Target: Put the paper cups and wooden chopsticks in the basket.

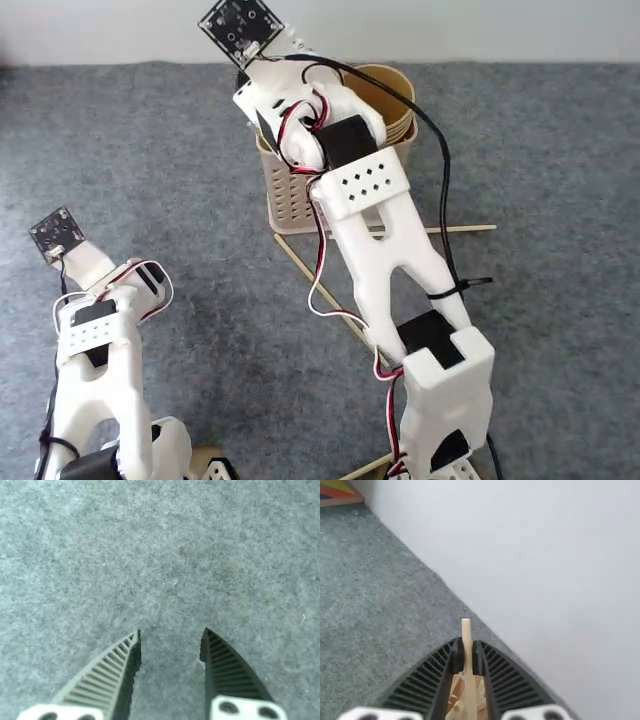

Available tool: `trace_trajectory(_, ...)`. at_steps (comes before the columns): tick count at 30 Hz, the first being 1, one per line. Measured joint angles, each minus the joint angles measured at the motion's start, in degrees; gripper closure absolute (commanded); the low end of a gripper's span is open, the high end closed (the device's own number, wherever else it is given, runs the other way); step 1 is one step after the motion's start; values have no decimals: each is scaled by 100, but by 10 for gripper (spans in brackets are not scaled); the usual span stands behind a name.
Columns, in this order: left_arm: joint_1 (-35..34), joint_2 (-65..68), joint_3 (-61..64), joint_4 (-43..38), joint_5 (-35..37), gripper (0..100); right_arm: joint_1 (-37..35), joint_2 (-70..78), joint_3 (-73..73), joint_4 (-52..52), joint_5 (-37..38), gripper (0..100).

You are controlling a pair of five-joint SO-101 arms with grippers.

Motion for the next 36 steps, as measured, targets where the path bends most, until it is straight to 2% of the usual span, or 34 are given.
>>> trace_trajectory(7, 0, 0, 0, 0, 0, 811, 18, -431, 0, -35, 0, 991)
trace_trajectory(12, 0, 0, 0, 0, 0, 811, 141, -651, 0, -466, -26, 991)
trace_trajectory(23, 0, 0, 0, 0, 0, 811, 158, -756, -9, -888, -835, 991)
trace_trajectory(36, 0, 0, 0, 0, 0, 811, 290, -756, -9, -1336, -1073, 991)
